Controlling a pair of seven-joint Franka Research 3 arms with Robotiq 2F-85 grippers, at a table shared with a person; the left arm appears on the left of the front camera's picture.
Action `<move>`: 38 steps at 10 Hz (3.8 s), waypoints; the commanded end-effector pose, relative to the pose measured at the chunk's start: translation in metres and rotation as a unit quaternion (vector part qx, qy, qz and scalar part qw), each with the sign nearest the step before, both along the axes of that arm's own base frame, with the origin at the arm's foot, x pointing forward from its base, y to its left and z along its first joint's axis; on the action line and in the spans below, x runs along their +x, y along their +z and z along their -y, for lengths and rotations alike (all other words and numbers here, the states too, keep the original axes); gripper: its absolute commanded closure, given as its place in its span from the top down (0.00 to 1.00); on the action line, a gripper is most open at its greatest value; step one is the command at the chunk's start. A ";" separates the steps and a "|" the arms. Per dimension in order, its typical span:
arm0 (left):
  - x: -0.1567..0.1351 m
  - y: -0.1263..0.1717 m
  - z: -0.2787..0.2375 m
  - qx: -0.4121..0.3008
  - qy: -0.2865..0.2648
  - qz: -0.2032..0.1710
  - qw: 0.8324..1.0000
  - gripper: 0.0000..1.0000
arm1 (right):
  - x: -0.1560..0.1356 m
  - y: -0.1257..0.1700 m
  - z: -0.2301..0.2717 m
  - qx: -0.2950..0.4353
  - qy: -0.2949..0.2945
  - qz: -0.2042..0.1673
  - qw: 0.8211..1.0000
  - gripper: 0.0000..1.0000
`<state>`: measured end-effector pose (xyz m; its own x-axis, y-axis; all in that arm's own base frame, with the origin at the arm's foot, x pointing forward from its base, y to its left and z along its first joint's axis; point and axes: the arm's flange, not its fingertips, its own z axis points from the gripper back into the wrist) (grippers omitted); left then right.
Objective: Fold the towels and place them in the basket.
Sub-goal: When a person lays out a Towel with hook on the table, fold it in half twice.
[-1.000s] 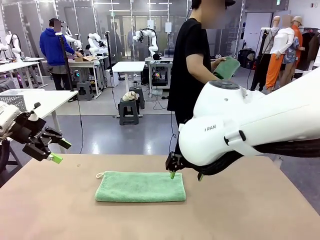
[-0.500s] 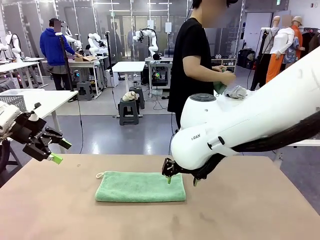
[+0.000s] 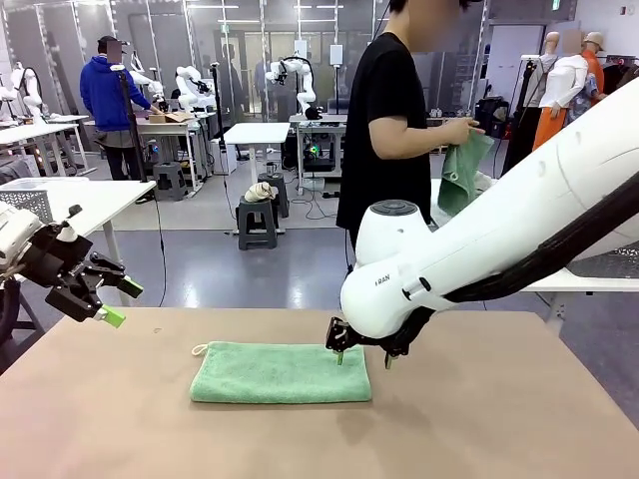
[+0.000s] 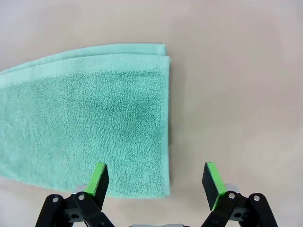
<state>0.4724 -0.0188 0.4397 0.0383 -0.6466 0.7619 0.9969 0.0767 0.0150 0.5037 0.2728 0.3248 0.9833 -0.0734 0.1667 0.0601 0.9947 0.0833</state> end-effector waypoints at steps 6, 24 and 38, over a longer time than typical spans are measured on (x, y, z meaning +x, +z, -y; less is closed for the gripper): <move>0.000 0.001 0.000 -0.001 0.000 0.000 1.000 1.00 | 0.012 -0.025 -0.021 -0.016 -0.010 0.016 1.000 1.00; 0.000 0.001 0.000 -0.001 0.000 0.000 1.000 1.00 | 0.020 -0.042 -0.019 -0.026 -0.011 -0.003 1.000 0.35; 0.000 0.001 0.000 -0.001 0.000 0.000 1.000 1.00 | -0.008 -0.019 0.098 -0.049 0.000 0.030 0.998 0.00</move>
<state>0.4724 -0.0189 0.4396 0.0384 -0.6466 0.7618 0.9969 0.0767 0.0148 0.5002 0.1792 0.3052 0.9804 -0.0606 0.1873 0.0646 0.9978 -0.0150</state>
